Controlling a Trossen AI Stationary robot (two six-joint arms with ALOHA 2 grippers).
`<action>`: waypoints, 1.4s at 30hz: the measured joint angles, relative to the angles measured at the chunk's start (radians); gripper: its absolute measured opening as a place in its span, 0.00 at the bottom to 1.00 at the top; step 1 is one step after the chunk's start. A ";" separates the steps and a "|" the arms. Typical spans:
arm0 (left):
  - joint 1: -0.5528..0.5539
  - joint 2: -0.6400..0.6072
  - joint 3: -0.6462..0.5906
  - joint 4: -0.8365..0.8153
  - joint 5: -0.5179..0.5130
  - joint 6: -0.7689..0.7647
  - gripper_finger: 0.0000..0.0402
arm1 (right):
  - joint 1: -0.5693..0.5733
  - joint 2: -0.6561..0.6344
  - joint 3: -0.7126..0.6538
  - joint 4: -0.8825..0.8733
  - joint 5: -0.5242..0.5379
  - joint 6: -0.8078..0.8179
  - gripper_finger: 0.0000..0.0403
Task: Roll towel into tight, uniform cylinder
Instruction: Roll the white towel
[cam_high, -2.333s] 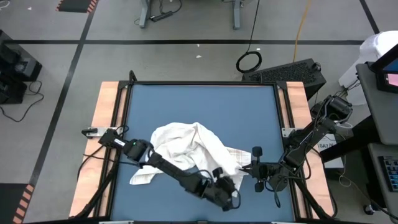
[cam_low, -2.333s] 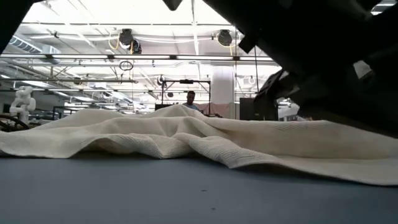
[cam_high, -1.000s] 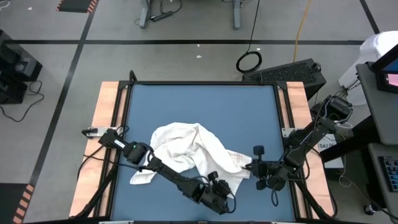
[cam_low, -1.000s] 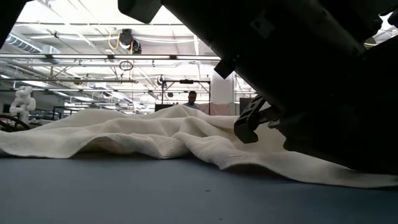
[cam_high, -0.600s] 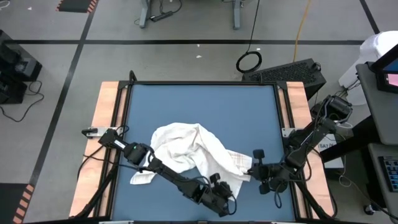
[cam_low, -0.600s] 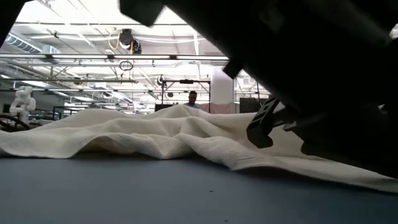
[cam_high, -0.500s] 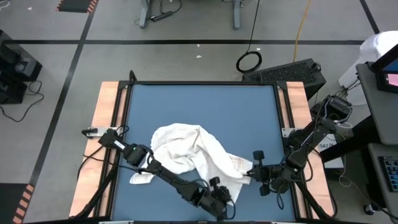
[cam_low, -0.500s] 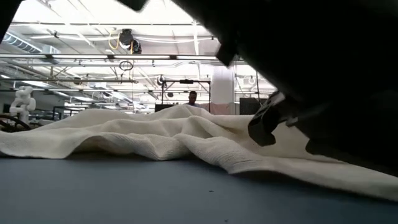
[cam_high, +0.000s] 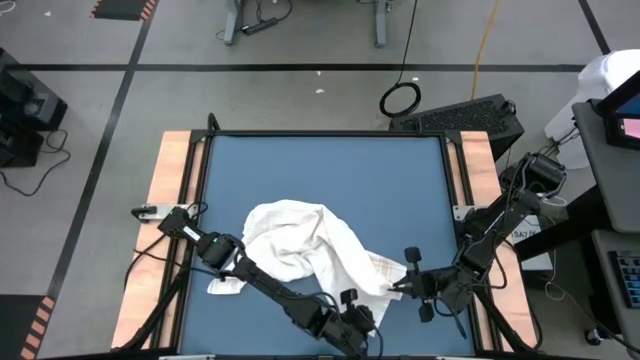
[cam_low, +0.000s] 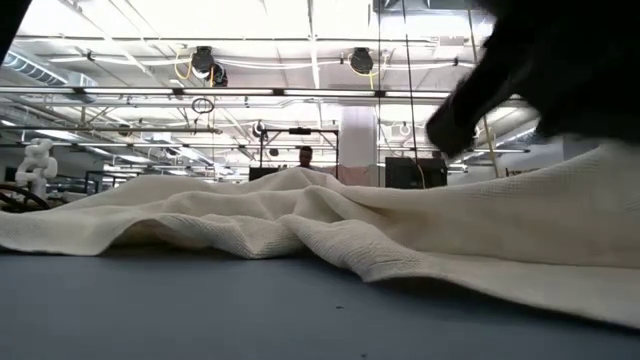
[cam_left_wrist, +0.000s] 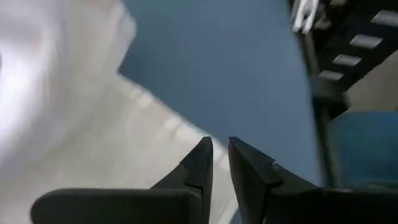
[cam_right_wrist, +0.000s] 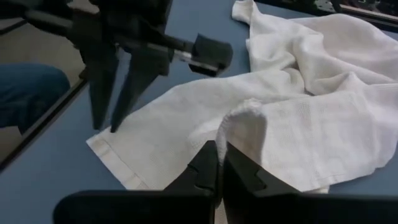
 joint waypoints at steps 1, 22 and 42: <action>-0.001 -0.001 0.018 -0.014 0.001 0.005 0.14 | 0.000 0.000 0.000 0.006 0.000 0.000 0.01; 0.010 -0.004 0.154 -0.136 -0.339 0.188 0.45 | 0.039 0.000 0.000 0.046 -0.007 0.018 0.01; 0.056 -0.004 0.154 -0.058 -0.303 0.446 0.55 | 0.039 0.144 0.000 0.162 -0.013 0.028 0.01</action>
